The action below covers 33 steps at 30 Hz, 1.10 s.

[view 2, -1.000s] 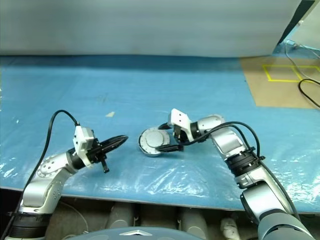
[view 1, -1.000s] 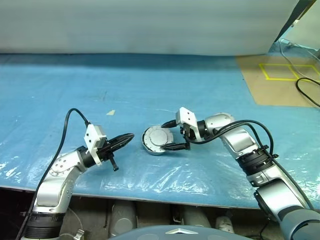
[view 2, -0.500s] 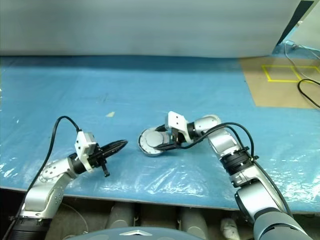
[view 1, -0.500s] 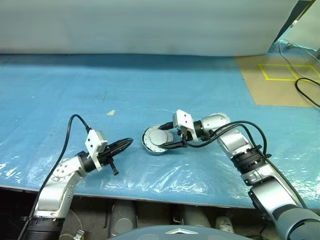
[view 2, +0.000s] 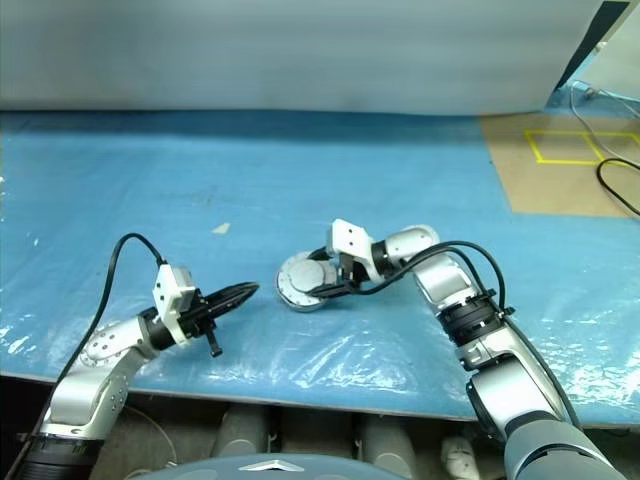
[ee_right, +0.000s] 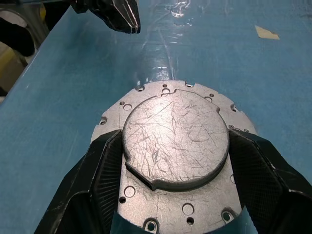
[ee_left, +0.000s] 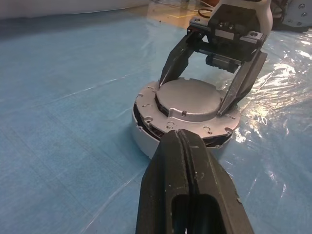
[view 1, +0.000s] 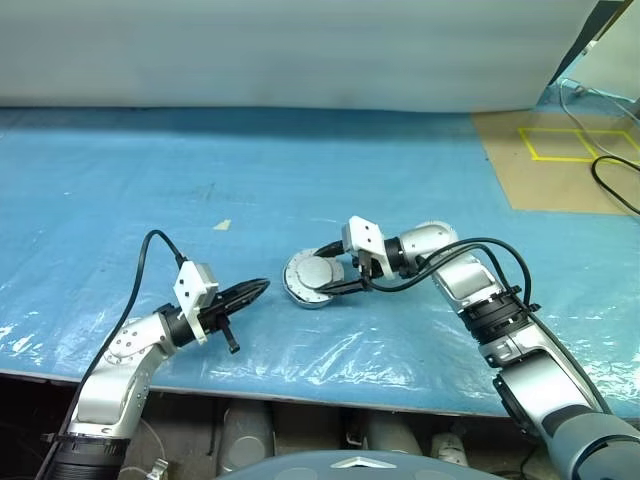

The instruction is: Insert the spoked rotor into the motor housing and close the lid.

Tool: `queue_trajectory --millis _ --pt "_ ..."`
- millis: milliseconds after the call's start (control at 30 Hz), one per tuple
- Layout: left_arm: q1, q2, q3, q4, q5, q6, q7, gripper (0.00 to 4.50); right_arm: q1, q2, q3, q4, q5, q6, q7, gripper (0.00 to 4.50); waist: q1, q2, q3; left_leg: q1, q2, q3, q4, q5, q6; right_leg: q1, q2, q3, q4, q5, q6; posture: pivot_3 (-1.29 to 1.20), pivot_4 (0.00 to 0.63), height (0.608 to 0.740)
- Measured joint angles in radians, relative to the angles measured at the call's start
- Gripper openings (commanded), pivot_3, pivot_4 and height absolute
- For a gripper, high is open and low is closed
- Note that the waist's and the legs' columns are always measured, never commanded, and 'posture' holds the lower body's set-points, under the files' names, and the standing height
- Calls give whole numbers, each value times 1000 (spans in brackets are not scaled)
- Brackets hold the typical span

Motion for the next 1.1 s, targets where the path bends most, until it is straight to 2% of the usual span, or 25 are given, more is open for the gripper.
queue_trajectory --millis 767,900,1100 --pt "9 142 -21 114 49 -140 -156 0 -12 30 2 35 -49 -8 -9 3000 0 0 0 -1 0 0 0 0 0 -1 0 0 0 0 0 0 150 740" --pt "20 142 -25 80 49 -129 -142 0 -12 56 4 48 -54 -12 -13 3000 0 0 0 0 1 0 0 0 0 -1 0 0 0 0 0 0 150 740" --pt "35 142 -44 -64 46 -33 -75 0 -14 85 7 59 -57 -7 -15 3000 0 0 0 0 1 1 0 0 0 -1 0 0 0 0 0 0 150 740"
